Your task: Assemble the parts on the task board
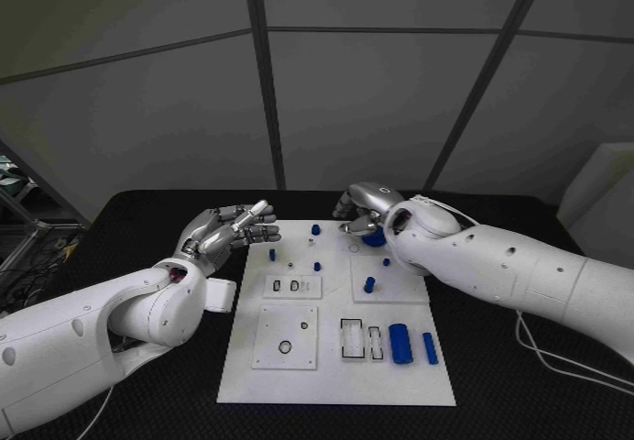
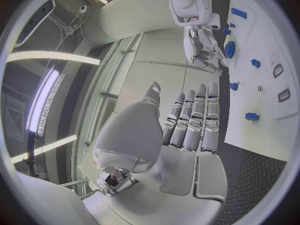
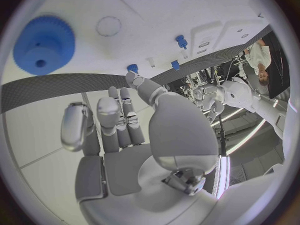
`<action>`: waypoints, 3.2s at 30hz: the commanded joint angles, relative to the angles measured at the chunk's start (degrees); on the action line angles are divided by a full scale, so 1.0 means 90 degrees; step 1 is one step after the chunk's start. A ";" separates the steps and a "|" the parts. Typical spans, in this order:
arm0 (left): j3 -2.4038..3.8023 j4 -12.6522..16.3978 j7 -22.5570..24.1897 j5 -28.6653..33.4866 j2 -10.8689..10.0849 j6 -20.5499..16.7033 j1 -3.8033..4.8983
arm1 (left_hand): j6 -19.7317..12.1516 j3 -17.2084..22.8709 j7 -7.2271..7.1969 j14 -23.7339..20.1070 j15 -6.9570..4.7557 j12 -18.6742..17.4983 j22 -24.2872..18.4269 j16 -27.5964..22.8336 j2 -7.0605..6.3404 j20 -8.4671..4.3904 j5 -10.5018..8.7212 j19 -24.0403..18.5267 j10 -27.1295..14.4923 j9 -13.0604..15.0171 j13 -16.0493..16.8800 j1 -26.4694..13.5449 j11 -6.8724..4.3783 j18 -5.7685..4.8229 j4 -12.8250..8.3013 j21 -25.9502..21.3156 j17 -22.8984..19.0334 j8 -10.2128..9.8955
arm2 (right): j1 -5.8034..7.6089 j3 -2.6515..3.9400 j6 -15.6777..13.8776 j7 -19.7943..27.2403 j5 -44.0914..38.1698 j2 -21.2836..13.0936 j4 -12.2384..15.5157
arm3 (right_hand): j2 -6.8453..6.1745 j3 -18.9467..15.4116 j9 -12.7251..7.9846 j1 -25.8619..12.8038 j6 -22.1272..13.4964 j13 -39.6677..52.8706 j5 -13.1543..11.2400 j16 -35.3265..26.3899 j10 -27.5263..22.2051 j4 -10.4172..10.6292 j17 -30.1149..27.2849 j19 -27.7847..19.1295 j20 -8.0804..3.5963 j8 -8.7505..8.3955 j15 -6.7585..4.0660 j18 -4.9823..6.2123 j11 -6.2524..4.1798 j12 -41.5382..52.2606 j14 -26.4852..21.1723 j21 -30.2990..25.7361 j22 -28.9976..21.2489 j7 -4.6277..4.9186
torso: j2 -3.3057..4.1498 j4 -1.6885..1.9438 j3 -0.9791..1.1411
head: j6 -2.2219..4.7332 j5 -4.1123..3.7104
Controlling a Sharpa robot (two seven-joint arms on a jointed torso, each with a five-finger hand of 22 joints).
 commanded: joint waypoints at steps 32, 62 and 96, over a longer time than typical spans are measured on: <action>0.0005 -0.0245 0.0021 -0.0001 0.0068 0.0143 0.0010 | 0.0025 -0.0045 -0.0013 0.0003 0.0037 -0.0039 -0.0011 -0.0040 0.0008 0.0001 -0.0042 0.0056 0.0039 -0.0011 -0.0008 -0.0014 0.0023 -0.0083 -0.0023 -0.0017 -0.0009 -0.0043 | 0.0010 0.0192 0.1263 -0.1094 0.1383 -0.0640 0.0079 | -0.0241 -0.2983 0.0075 0.1006 -0.0585 0.7310 0.0127 0.1993 0.1914 0.3062 0.3106 0.0985 -0.0359 0.0018 -0.0377 -0.0267 -0.0438 0.7670 0.0511 0.0695 0.1623 -0.0266 | -0.0024 -0.0092 0.0046 | -0.0001 -0.0079; 0.0005 -0.0293 -0.0010 0.0114 0.0074 0.0192 0.0010 | 0.0031 -0.0051 -0.0014 -0.0006 0.0041 -0.0055 -0.0019 -0.0063 0.0019 0.0003 -0.0043 0.0056 0.0046 -0.0015 -0.0007 -0.0014 0.0024 -0.0084 -0.0031 -0.0022 -0.0012 -0.0053 | 0.0006 0.0191 0.1463 -0.1024 0.0826 -0.0518 0.0010 | 0.0064 -0.2791 0.0135 0.1443 -0.0236 0.8063 0.0247 0.2113 0.2177 0.2412 0.3336 0.1101 -0.0386 0.0017 -0.0404 -0.0313 -0.0476 0.8326 0.0537 0.0784 0.1841 -0.0306 | -0.0020 -0.0095 0.0049 | -0.0042 -0.0080; 0.0005 -0.0288 -0.0022 0.0117 0.0062 0.0187 0.0010 | 0.0033 -0.0052 -0.0013 -0.0007 0.0041 -0.0059 -0.0020 -0.0068 0.0023 0.0004 -0.0042 0.0057 0.0047 -0.0015 -0.0007 -0.0016 0.0024 -0.0084 -0.0031 -0.0022 -0.0012 -0.0056 | 0.0000 0.0193 0.0114 -0.0783 0.0141 -0.0480 0.0866 | 0.0426 -0.2462 0.0210 0.1276 0.0388 0.8316 0.1140 0.2141 0.2324 0.2061 0.3399 0.1257 -0.0478 0.0068 -0.0506 -0.0373 -0.0602 0.8523 0.0547 0.0890 0.2103 -0.0446 | -0.0020 -0.0088 0.0046 | -0.0013 -0.0013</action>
